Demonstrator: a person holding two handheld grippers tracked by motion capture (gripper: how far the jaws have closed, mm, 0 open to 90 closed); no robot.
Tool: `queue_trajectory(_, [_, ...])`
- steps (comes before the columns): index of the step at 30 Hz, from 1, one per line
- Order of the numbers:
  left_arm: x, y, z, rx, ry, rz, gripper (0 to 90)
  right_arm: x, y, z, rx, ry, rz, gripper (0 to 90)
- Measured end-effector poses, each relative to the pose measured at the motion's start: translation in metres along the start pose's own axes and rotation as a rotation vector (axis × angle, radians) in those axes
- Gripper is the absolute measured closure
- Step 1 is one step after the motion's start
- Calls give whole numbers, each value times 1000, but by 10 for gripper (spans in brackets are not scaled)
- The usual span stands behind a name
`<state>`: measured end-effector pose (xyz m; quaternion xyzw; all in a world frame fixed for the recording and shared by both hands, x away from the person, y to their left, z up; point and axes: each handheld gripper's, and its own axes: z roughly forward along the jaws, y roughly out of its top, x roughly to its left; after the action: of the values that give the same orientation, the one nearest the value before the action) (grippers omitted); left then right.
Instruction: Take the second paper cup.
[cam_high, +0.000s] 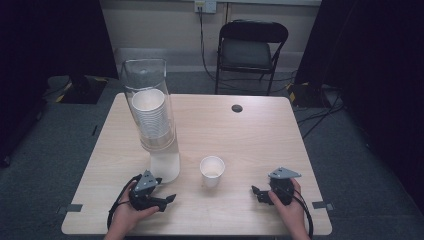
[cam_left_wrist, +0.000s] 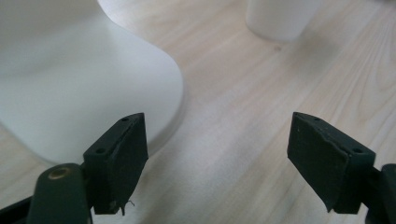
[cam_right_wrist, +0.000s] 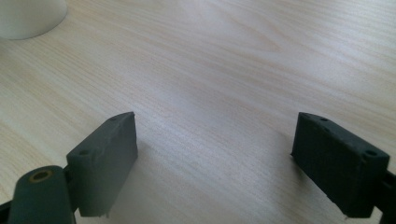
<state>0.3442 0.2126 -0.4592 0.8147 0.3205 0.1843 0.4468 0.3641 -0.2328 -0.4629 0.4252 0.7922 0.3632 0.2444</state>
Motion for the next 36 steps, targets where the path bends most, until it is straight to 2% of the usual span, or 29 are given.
queue_trajectory(2, [4, 4, -5, -22, 10, -21, 199, 0, 0, 0, 0, 0, 1, 135])
queue_trajectory(4, [10, 10, -12, -49, 45, -49, 199, 0, 0, 0, 0, 0, 0, 134])
queue_trajectory(6, [13, 12, -14, -61, 59, -52, 199, 0, 0, 0, 0, -1, 1, 135])
queue_trajectory(7, [15, 14, -15, -71, 73, -62, 199, 0, 0, 0, 0, -1, 1, 134])
queue_trajectory(8, [19, 18, -19, -97, 106, -79, 199, 0, 0, 0, 0, -1, 1, 135])
queue_trajectory(9, [19, 18, -19, -97, 106, -79, 199, 0, 0, 0, 0, -1, 1, 135])
queue_trajectory(10, [21, 19, -20, -118, 116, -95, 199, 0, 0, 0, 0, 0, 1, 134])
queue_trajectory(11, [25, 23, -22, -144, 145, -107, 199, 0, 0, 0, 0, 0, 0, 134])
queue_trajectory(12, [25, 23, -22, -144, 145, -107, 199, 0, 0, 0, 0, 0, 0, 134])
queue_trajectory(13, [28, 27, -22, -164, 169, -114, 199, 0, 0, 0, 0, 0, 0, 135])
queue_trajectory(15, [28, 29, -22, -177, 182, -121, 199, 0, 0, 0, 0, -1, 1, 134])
queue_trajectory(16, [30, 34, -22, -192, 200, -118, 199, 0, 0, 0, 0, -1, 1, 134])
queue_trajectory(21, [33, 43, -22, -220, 215, -117, 199, 0, 0, 0, 1, -2, 2, 130])
queue_trajectory(22, [34, 47, -23, -248, 216, -124, 200, 0, 0, 0, 1, -2, 2, 130])
queue_trajectory(32, [35, 64, -27, -299, 253, -93, 203, 0, 0, 0, 1, -5, 3, 128])
queue_trajectory(34, [36, 65, -27, -295, 252, -83, 203, 0, 0, 0, 1, -5, 3, 128])
queue_trajectory(36, [35, 70, -26, -318, 258, -88, 203, 0, 0, 0, 1, -5, 4, 126])
